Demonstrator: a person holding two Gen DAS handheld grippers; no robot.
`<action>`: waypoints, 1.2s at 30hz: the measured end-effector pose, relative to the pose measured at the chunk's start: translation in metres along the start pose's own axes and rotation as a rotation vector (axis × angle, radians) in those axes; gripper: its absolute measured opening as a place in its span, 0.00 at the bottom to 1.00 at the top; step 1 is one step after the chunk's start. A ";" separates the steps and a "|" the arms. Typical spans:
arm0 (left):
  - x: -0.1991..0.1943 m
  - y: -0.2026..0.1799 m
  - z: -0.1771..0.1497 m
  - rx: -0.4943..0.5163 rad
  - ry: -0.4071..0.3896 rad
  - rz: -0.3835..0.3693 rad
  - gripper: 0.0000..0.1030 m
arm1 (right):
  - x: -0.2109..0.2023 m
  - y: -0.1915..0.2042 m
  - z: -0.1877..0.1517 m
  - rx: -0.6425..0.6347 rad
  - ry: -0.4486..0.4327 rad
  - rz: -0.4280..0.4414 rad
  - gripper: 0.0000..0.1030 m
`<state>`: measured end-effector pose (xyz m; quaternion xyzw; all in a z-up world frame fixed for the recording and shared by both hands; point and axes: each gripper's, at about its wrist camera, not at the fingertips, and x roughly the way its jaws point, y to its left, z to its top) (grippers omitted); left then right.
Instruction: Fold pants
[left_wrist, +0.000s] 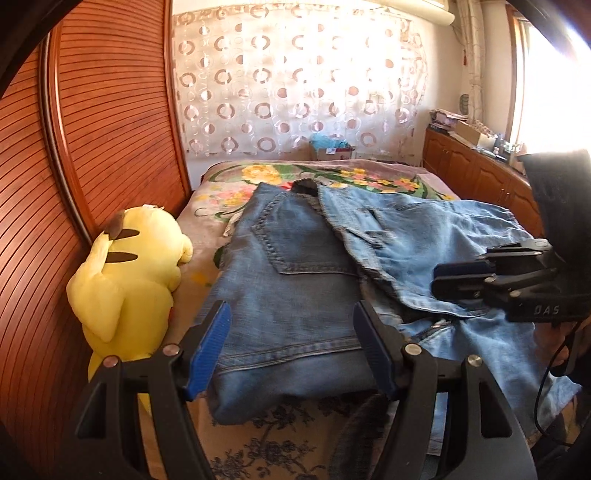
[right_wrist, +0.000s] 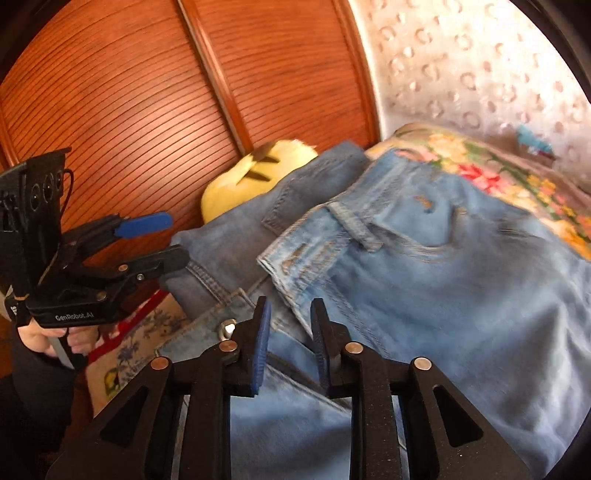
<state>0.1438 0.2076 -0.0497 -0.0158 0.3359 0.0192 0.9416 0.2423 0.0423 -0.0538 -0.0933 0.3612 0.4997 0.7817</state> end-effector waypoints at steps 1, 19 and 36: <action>-0.002 -0.004 0.000 0.006 -0.003 -0.006 0.66 | -0.010 -0.003 -0.004 0.008 -0.017 -0.019 0.24; -0.025 -0.062 -0.049 0.042 0.029 -0.072 0.66 | -0.216 -0.056 -0.174 0.202 -0.150 -0.498 0.55; -0.026 -0.047 -0.103 -0.003 0.094 -0.052 0.66 | -0.308 -0.075 -0.325 0.412 -0.044 -0.747 0.60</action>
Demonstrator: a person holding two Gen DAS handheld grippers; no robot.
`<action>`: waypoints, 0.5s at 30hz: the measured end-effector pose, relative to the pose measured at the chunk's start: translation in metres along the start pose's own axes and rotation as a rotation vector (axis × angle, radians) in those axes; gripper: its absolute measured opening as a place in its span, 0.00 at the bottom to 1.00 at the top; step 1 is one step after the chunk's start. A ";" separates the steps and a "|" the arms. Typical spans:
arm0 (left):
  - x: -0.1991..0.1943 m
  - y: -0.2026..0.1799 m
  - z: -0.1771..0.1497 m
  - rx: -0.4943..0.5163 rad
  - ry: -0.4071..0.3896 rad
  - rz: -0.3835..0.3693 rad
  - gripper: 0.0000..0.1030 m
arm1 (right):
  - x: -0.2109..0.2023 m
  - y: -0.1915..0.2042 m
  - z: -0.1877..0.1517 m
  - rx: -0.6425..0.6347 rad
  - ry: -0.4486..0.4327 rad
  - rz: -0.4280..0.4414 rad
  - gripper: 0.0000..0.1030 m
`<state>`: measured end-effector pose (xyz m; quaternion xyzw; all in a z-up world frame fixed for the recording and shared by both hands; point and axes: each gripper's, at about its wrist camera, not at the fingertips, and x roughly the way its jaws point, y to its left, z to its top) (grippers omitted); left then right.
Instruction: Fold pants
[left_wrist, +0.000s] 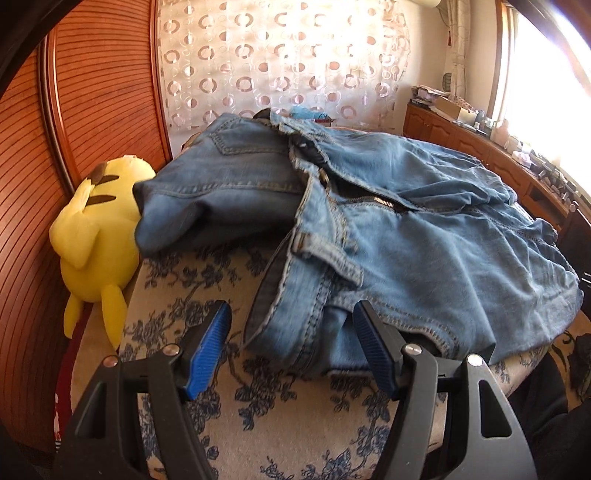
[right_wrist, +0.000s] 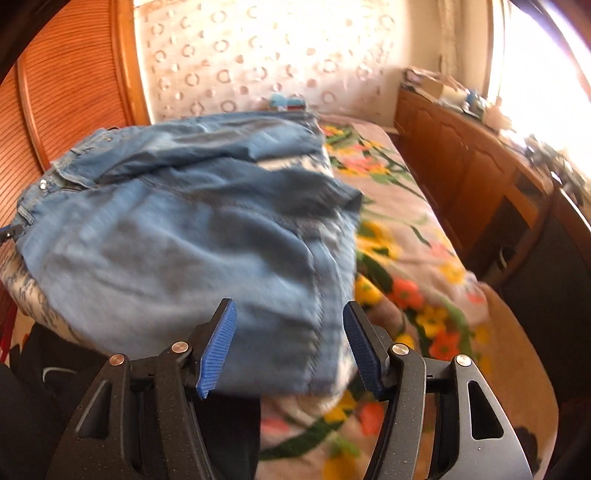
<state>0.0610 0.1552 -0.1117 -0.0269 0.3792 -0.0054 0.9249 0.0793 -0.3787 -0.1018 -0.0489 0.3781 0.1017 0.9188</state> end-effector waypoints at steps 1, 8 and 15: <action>0.001 0.000 -0.002 -0.001 0.003 -0.001 0.66 | -0.001 -0.003 -0.004 0.004 0.007 -0.001 0.60; 0.006 -0.002 -0.012 -0.007 0.023 -0.013 0.66 | -0.002 -0.006 -0.022 0.015 0.050 0.015 0.60; 0.008 0.002 -0.010 -0.022 0.022 -0.022 0.60 | -0.002 -0.008 -0.026 0.045 0.053 0.047 0.60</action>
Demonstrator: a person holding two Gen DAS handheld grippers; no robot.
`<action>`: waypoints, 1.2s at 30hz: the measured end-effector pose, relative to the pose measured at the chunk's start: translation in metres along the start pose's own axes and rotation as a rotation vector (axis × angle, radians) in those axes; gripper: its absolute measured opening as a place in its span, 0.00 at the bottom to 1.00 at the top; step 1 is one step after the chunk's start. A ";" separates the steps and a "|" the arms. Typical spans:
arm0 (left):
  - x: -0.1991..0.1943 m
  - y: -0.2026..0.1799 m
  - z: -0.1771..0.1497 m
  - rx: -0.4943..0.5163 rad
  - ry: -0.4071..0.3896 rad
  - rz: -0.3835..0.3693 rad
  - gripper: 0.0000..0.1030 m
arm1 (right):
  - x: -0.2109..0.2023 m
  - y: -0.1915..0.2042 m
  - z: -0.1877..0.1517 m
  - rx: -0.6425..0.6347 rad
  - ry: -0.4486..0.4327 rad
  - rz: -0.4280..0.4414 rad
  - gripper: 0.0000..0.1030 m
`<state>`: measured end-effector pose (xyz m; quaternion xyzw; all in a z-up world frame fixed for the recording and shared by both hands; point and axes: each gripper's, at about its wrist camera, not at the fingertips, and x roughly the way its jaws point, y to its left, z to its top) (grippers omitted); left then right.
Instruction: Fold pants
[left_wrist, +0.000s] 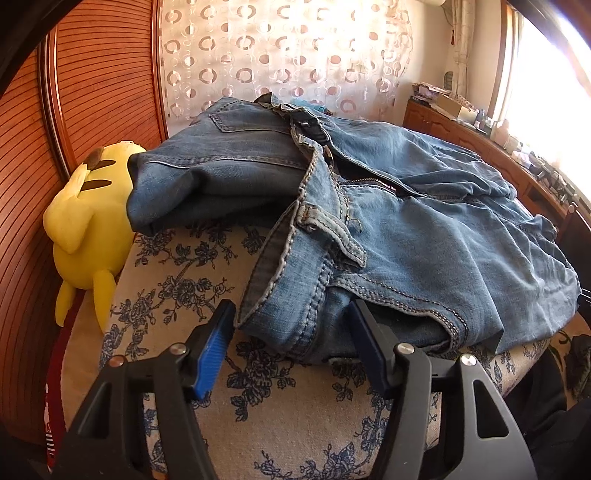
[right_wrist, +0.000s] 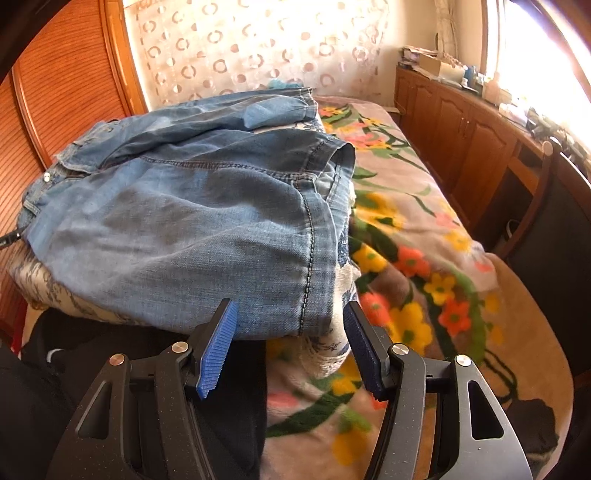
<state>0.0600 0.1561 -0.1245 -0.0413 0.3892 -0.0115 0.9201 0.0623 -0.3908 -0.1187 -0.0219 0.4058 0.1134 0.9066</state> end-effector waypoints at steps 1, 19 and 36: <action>0.000 0.000 0.000 0.000 0.000 0.001 0.60 | 0.001 0.000 0.000 0.003 0.002 0.005 0.60; -0.004 -0.003 0.001 0.010 -0.016 -0.013 0.33 | -0.011 -0.001 0.007 -0.002 -0.063 0.014 0.15; -0.055 -0.021 -0.002 0.023 -0.058 -0.060 0.04 | -0.046 -0.004 0.031 -0.035 -0.160 -0.011 0.06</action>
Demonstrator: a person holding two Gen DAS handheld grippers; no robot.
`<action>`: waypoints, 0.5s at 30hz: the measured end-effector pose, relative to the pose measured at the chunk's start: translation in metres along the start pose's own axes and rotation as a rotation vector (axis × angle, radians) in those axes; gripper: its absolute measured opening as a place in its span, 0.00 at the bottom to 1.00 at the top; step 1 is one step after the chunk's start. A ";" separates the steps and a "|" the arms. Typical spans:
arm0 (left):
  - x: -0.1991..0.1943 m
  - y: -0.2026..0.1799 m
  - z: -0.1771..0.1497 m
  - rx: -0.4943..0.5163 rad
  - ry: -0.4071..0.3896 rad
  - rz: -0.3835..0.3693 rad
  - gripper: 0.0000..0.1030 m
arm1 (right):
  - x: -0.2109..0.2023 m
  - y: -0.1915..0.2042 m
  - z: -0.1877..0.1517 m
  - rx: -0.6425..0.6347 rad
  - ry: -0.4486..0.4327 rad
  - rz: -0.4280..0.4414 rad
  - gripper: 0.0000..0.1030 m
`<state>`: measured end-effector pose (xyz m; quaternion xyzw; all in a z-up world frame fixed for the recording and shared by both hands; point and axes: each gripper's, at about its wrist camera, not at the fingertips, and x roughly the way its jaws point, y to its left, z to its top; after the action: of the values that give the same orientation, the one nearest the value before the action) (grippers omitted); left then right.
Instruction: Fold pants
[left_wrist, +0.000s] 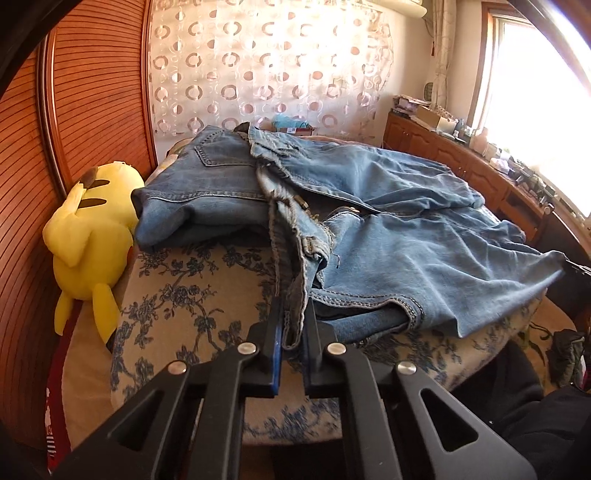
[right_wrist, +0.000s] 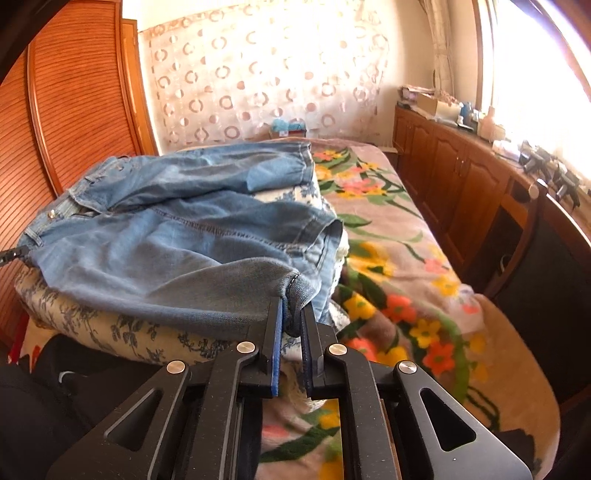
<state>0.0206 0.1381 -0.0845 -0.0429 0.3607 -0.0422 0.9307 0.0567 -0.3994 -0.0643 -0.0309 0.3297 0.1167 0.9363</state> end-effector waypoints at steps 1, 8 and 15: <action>-0.004 -0.002 -0.001 0.003 -0.002 -0.002 0.04 | -0.003 -0.002 0.001 0.000 -0.002 0.001 0.06; -0.024 -0.007 -0.002 0.005 -0.009 -0.012 0.03 | -0.025 -0.008 0.013 -0.023 -0.031 -0.007 0.05; -0.061 -0.012 -0.009 0.020 -0.022 -0.028 0.03 | -0.047 -0.010 0.021 -0.043 -0.050 -0.001 0.05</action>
<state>-0.0310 0.1326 -0.0496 -0.0392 0.3496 -0.0585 0.9343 0.0365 -0.4160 -0.0188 -0.0482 0.3036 0.1241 0.9435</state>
